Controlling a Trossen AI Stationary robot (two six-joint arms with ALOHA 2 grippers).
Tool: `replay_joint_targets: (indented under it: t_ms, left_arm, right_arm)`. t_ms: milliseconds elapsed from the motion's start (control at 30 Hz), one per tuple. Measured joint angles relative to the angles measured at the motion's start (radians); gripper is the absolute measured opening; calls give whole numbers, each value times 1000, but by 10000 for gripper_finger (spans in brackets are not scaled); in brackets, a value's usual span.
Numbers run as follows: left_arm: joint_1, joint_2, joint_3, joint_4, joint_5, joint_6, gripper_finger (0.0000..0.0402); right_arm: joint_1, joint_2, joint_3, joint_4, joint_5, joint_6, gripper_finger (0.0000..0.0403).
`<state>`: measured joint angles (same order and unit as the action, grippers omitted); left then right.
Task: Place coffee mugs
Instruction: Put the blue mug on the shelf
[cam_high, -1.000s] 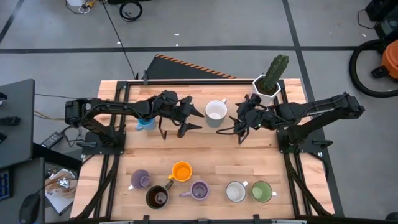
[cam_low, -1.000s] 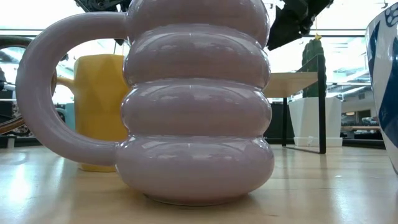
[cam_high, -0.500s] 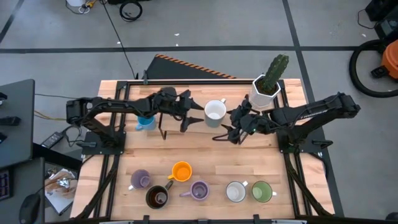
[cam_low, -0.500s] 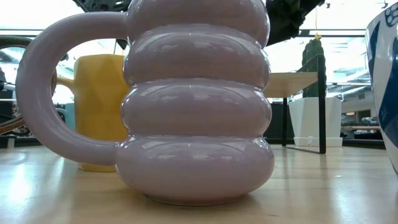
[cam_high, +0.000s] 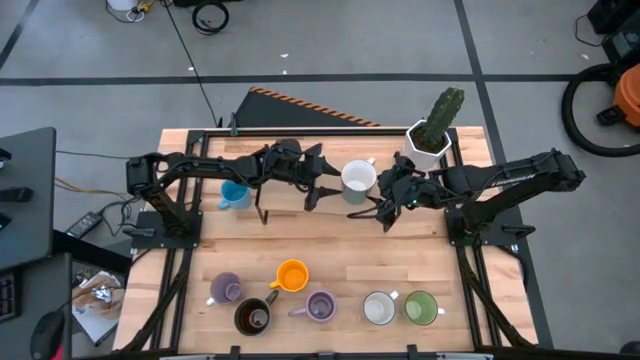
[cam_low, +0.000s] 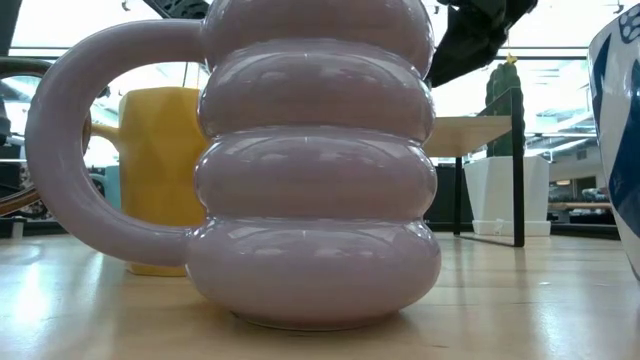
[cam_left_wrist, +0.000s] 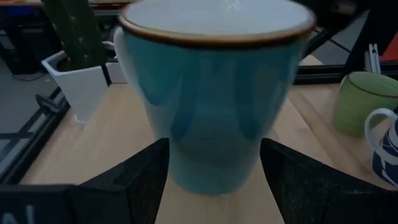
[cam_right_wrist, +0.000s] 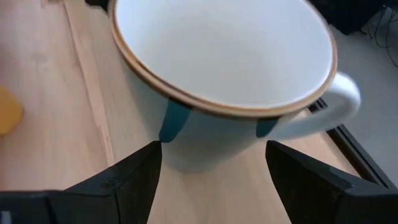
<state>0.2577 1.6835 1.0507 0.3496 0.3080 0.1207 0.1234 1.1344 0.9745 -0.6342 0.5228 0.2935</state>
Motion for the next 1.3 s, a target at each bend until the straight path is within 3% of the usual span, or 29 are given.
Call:
replay_joint_targets:
  t_ms: [633, 1300]
  left_arm:
    - [3, 140, 171, -4, -59, 34, 258]
    - [26, 140, 194, -3, -48, 56, 258]
  right_arm:
    - [-54, -109, 0, -186, -16, 17, 288]
    - [-263, -108, 0, -197, -141, -198, 288]
